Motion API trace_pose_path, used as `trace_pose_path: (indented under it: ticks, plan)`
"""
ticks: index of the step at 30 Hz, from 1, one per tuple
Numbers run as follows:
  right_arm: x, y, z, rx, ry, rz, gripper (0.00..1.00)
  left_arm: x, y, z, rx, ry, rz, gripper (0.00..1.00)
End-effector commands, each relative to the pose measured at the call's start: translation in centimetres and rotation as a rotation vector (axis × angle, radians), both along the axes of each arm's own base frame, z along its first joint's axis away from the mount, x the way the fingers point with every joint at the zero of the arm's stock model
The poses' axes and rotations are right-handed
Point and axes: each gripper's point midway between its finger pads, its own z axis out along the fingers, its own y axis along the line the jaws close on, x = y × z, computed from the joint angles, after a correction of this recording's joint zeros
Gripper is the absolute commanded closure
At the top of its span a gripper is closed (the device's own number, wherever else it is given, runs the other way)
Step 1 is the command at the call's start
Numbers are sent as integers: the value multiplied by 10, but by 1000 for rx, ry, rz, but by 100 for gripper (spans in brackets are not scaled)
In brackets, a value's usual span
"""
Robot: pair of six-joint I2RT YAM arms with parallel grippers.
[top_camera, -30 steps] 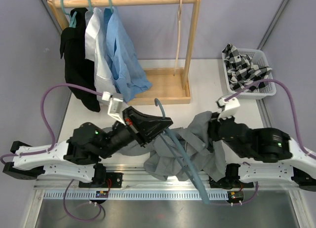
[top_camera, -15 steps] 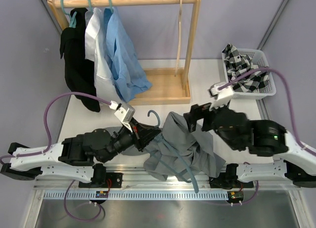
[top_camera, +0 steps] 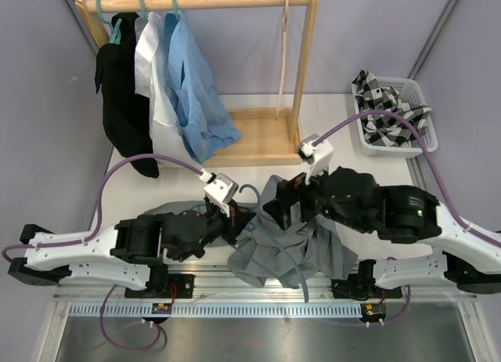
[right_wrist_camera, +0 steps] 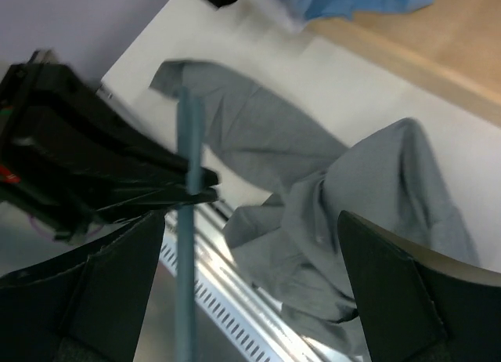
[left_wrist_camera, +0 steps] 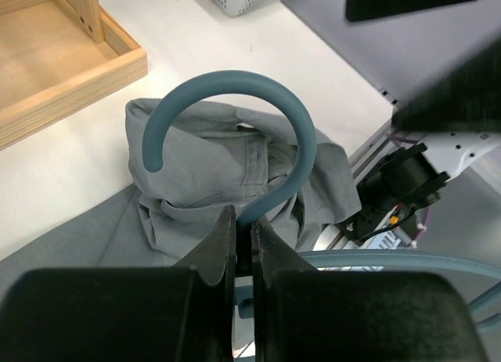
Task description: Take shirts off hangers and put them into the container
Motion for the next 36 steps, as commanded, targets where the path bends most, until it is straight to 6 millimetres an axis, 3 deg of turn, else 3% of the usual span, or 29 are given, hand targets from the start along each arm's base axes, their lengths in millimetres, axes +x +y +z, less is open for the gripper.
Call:
trace_pose_path:
  ticks: [1, 6, 12, 20, 23, 24, 27, 28, 29, 30, 35, 36]
  plan:
    - [-40, 39, 3, 98, 98, 228, 0, 6, -8, 25, -63, -15, -6, 100]
    - [-55, 41, 4, 125, 121, 287, 1, 17, -7, 24, -79, -8, 3, 100]
    - [-64, 42, -15, 97, 170, 316, 0, 32, 0, 39, -99, -34, 10, 100]
    - [-65, 42, -32, 65, 194, 312, 3, 25, -8, 64, -142, -50, -72, 100]
    - [-64, 41, -34, 64, 193, 309, 10, 24, -10, 68, -146, -54, -85, 100]
    - [-64, 41, -34, 63, 191, 310, 14, 23, -10, 66, -139, -53, -88, 100]
    - [-65, 42, -33, 56, 191, 314, 47, 24, -15, 58, -103, -40, -94, 100]
    - [-64, 42, -31, 59, 189, 310, 62, 25, -17, 54, -87, -33, -91, 100]
    - [-62, 41, -30, 59, 183, 301, 91, 27, -23, 46, -57, -22, -89, 100]
    - [-61, 41, -30, 52, 182, 293, 100, 26, -23, 43, -39, -13, -90, 100]
    - [-59, 39, -31, 31, 182, 283, 100, 32, -28, 33, 11, 7, -61, 100]
    - [-58, 38, -29, 31, 178, 278, 100, 37, -23, 35, 17, 1, -24, 82]
